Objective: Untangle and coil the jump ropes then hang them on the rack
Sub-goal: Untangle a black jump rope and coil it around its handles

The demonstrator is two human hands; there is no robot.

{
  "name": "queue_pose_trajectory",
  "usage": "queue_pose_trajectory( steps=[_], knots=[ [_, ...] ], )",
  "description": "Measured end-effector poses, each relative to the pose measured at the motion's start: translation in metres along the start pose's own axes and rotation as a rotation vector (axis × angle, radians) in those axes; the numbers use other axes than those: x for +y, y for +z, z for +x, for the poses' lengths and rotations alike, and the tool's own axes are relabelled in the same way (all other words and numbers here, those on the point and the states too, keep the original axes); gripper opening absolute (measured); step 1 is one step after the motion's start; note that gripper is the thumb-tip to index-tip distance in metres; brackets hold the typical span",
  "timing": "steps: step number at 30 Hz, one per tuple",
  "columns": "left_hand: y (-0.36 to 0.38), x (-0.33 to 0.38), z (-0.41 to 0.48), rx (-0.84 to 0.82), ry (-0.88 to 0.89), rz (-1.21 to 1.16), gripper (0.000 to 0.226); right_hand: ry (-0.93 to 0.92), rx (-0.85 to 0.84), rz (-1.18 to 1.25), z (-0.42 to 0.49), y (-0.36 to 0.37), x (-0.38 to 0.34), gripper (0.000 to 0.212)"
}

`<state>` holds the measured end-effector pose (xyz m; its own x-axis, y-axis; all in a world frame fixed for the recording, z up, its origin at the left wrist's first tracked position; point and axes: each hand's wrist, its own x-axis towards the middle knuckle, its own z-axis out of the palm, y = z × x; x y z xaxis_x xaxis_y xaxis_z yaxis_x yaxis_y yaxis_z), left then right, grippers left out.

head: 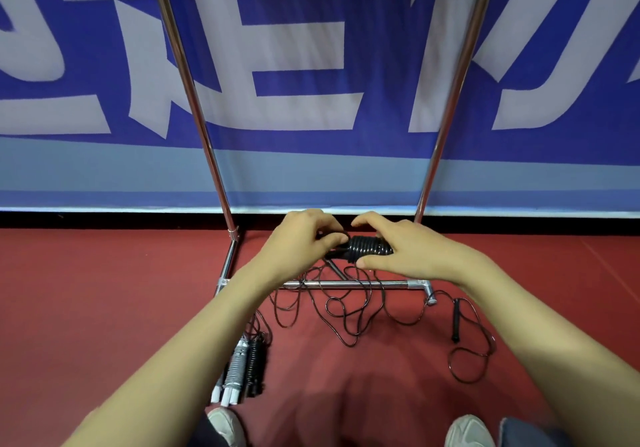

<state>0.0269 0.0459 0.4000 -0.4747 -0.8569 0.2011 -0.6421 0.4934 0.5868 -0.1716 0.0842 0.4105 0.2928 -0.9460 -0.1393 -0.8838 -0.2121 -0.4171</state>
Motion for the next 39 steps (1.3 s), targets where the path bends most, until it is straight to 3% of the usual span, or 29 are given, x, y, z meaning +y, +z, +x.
queue_pose_trajectory(
  steps=[4,8,10,17,20,23,26,31,35,39],
  knots=[
    [0.004,0.007,0.003,0.122,-0.021,0.019,0.019,-0.03,0.204,-0.197,0.002,0.002,0.001,0.056],
    [0.003,0.011,0.006,0.076,-0.251,-0.514,0.017,-0.02,0.317,-0.316,0.004,0.005,0.001,0.058],
    [0.003,0.01,0.006,0.031,-0.318,-0.644,0.014,-0.033,0.329,-0.345,0.005,0.006,0.003,0.058],
    [0.007,0.003,0.009,0.196,-0.227,-0.046,0.024,-0.152,0.284,-0.306,0.004,0.009,0.001,0.047],
    [0.005,-0.002,0.01,0.109,-0.109,0.096,0.025,-0.175,0.222,-0.325,0.003,0.009,0.003,0.043],
    [0.004,-0.009,0.01,-0.02,0.12,0.219,0.021,-0.194,0.087,-0.242,0.002,0.014,-0.001,0.042],
    [0.004,-0.012,0.007,0.008,0.247,0.246,0.021,-0.133,0.006,-0.062,0.003,0.015,0.001,0.038],
    [0.006,-0.001,0.003,0.128,0.26,0.045,0.016,-0.01,0.063,0.03,0.008,0.013,0.007,0.042],
    [0.013,0.009,0.001,0.15,0.061,-0.209,0.017,0.012,0.279,-0.148,0.01,0.011,0.011,0.059],
    [0.013,0.011,0.006,0.104,-0.197,-0.743,0.017,0.013,0.411,-0.122,0.012,0.008,0.01,0.057]
  ],
)
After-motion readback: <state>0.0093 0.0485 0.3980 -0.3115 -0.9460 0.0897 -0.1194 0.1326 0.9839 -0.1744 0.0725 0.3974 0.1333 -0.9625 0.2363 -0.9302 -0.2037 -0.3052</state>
